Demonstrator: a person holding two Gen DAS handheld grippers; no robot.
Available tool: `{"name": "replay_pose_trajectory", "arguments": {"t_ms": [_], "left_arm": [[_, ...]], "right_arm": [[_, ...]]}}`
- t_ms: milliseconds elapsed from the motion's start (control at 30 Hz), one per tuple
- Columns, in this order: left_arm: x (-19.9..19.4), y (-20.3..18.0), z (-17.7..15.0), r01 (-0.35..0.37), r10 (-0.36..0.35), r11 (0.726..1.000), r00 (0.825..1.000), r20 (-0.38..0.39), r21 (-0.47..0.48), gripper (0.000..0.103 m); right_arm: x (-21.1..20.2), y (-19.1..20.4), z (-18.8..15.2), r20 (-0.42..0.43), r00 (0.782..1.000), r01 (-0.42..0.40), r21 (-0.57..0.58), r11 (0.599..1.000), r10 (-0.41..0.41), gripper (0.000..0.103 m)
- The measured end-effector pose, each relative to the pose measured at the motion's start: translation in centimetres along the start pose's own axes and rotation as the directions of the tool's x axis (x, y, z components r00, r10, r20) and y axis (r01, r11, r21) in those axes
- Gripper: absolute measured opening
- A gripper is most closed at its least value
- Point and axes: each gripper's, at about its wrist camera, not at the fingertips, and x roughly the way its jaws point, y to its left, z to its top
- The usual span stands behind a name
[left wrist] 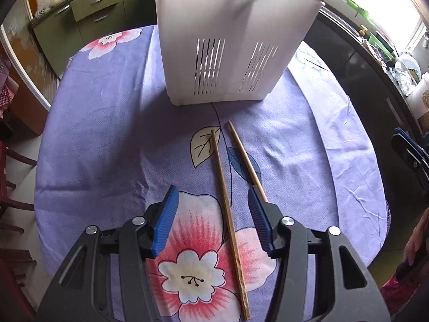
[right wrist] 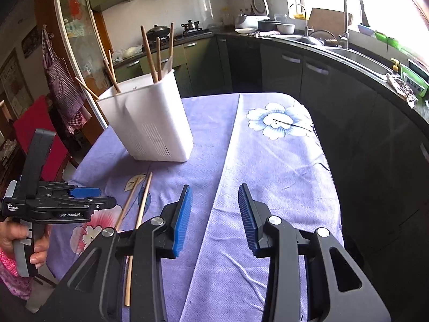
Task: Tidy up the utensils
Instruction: 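Lower both grippers toward the last chopsticks and close the left gripper on one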
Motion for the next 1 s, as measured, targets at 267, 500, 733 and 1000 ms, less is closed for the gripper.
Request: {"name": "replay_pose_trajectory", "arguments": {"t_ms": [267,500,733,1000], "left_arm": [[2.5,-0.3,1.2,-0.031,0.030,0.999,0.999,-0.034,-0.036,0.037],[3.4,-1.3,1.4,-0.057,0.057,0.998,0.997,-0.048,-0.002,0.034],[3.6,-1.3,1.7,-0.067,0.068,0.998,0.996,-0.051,0.009,0.007],[2.3,1.1,1.3,-0.049,0.049,0.999,0.998,-0.035,-0.017,0.006]], "right_arm": [[1.8,-0.6,0.2,-0.029,0.999,-0.019,0.008,1.000,0.020,0.036],[2.8,0.5,0.9,-0.041,0.998,-0.038,0.004,0.999,0.038,0.036],[3.0,1.1,1.5,-0.047,0.998,-0.041,-0.010,0.999,0.041,0.038],[4.0,2.0,1.6,-0.080,0.996,-0.037,-0.034,0.999,0.034,0.038]]}}
